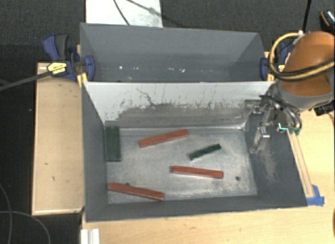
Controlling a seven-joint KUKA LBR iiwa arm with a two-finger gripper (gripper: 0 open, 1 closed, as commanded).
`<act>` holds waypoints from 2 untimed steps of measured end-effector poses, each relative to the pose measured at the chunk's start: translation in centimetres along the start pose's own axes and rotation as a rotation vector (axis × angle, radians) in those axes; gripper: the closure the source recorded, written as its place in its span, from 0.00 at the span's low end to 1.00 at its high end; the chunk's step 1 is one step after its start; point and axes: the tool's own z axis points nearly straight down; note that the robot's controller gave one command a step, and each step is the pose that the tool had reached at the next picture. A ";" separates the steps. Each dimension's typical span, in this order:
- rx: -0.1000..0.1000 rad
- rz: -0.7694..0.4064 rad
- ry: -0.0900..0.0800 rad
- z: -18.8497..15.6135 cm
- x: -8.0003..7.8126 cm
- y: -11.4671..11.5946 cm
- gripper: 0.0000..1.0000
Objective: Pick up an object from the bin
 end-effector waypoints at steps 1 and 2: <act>-0.003 -0.068 0.001 10.9 2.6 11.7 0.00; 0.003 -0.052 -0.013 7.3 -0.1 7.0 0.00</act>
Offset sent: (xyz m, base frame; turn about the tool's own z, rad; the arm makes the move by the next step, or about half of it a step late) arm -0.0241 0.1122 -0.1057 -0.0607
